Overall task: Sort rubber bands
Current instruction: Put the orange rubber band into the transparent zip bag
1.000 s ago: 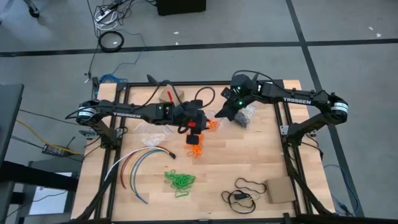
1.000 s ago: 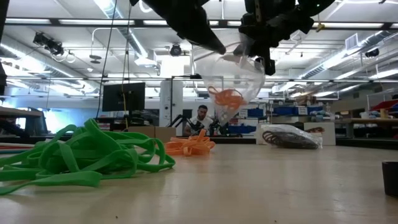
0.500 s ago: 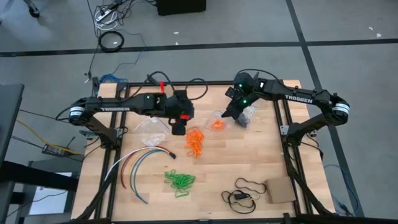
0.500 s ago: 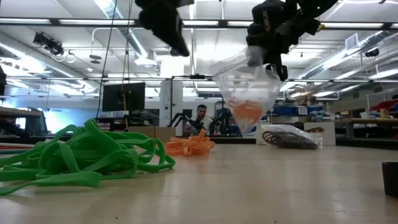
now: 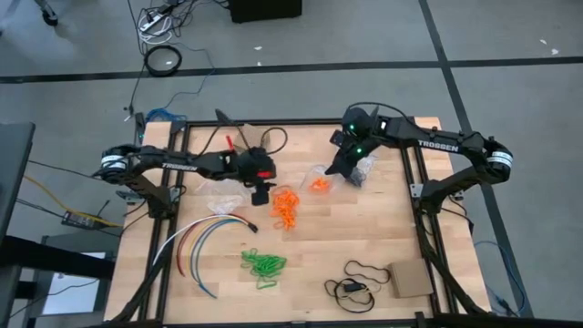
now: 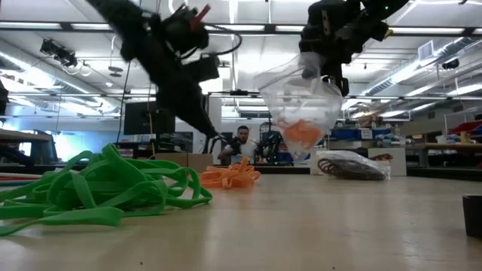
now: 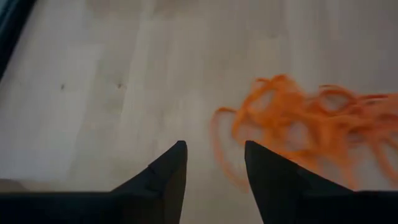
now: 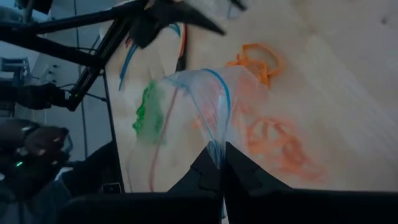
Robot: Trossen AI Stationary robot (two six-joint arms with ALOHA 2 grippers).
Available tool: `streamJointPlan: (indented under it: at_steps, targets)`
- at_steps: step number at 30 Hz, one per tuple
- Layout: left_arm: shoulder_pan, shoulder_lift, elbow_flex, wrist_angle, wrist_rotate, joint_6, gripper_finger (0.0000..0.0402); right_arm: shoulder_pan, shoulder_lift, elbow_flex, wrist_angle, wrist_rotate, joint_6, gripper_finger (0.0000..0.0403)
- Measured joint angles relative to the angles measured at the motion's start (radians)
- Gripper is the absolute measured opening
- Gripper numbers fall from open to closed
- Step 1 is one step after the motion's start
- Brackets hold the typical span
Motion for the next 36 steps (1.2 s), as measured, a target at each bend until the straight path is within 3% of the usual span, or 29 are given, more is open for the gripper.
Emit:
streamJointPlan:
  at_steps: [6, 16, 19, 24, 36]
  targets:
    - [0.012, 0.06, -0.12, 0.249, 0.0, 0.011, 0.0153, 0.012, 0.0, 0.0, 0.002, 0.006, -0.01, 0.0]
    - [0.012, 0.226, -0.077, 0.283, 0.023, 0.006, 0.0146, 0.011, 0.0, 0.0, 0.008, 0.015, -0.015, 0.0]
    - [0.012, 0.25, -0.054, 0.268, 0.033, 0.008, 0.0122, 0.011, 0.0, 0.0, 0.009, 0.023, -0.016, 0.0]
    - [0.01, 0.265, -0.016, 0.192, 0.035, 0.037, 0.0014, 0.011, 0.0, 0.0, 0.027, 0.023, -0.017, 0.0]
    - [0.005, 0.169, 0.147, -0.033, -0.001, 0.04, 0.0002, 0.011, 0.0, -0.001, 0.033, 0.033, -0.018, 0.0]
